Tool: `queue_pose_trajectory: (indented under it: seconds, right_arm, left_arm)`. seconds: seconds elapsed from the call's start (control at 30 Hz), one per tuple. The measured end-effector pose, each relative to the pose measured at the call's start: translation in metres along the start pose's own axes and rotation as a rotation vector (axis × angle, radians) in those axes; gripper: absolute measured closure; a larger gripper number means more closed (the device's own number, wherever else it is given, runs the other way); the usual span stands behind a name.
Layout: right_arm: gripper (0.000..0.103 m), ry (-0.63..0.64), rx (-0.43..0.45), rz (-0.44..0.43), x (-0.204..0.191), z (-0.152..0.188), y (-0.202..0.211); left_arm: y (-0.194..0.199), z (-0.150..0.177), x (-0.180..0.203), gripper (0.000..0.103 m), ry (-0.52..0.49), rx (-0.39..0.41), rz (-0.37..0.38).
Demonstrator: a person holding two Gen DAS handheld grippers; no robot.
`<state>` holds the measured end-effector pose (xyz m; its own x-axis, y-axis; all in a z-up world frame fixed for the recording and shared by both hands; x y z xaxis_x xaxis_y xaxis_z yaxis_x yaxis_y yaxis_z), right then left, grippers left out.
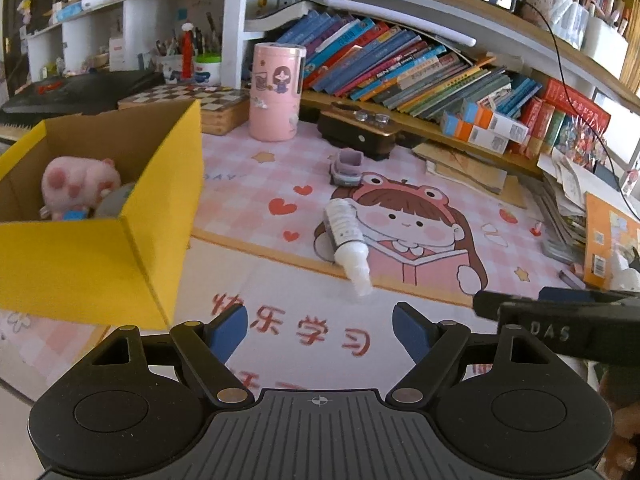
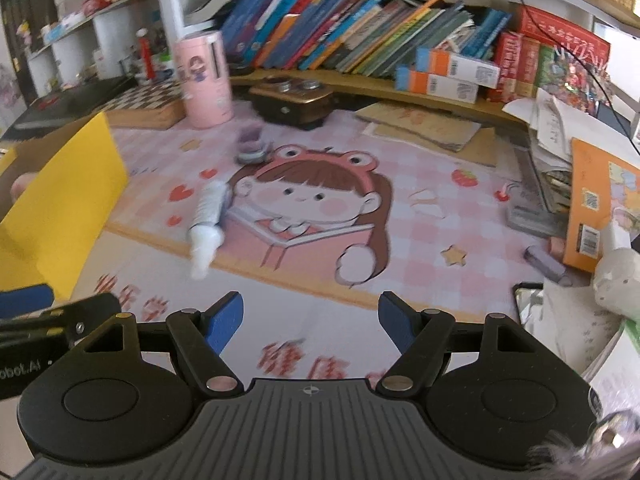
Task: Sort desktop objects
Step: 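Move left tool toward white tube bottle while right tool approaches purple toy car, then close left tool on white tube bottle while right tool grasps purple toy car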
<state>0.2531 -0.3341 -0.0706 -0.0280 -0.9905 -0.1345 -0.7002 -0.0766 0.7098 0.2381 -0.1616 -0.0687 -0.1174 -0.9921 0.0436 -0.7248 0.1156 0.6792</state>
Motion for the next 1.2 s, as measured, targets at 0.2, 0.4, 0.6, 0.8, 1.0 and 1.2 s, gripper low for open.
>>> queue_pose_trajectory:
  seconds: [0.2, 0.4, 0.6, 0.8, 1.0, 1.2]
  right_arm:
    - [0.03, -0.009, 0.027, 0.012, 0.014, -0.019, -0.014]
    - [0.03, 0.002, 0.062, 0.011, 0.017, -0.039, -0.025]
    - [0.03, 0.017, 0.105, 0.004, 0.011, -0.06, -0.038]
    - [0.029, 0.02, 0.114, 0.0, 0.006, -0.069, -0.048]
    - [0.029, 0.027, 0.118, -0.001, 0.002, -0.074, -0.056]
    - [0.028, 0.043, 0.112, -0.005, -0.003, -0.077, -0.066]
  left_arm:
    - [-0.023, -0.017, 0.008, 0.021, -0.013, 0.015, -0.016]
    - [-0.054, -0.03, 0.017, 0.023, -0.014, 0.025, -0.017]
    - [-0.087, -0.036, 0.019, 0.03, -0.03, 0.01, -0.038]
    - [-0.114, -0.035, 0.017, 0.045, -0.027, -0.023, -0.05]
    - [-0.128, -0.032, 0.018, 0.052, -0.031, -0.042, -0.052]
    - [-0.134, -0.033, 0.018, 0.056, -0.038, -0.033, -0.063]
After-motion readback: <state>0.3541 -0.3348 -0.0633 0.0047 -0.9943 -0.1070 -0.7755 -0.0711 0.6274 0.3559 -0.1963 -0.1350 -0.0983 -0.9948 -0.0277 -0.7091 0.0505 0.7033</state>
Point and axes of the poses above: each gripper's, at about its wrist camera, not at the fingertips, and y roughly against the way its jaws point, x to its right, z to its underside, the point moved 7 cm from there along -y, roughly the way its jaws point, and after that the axes turned 6 degrees about -y, right-handed, at the moved point
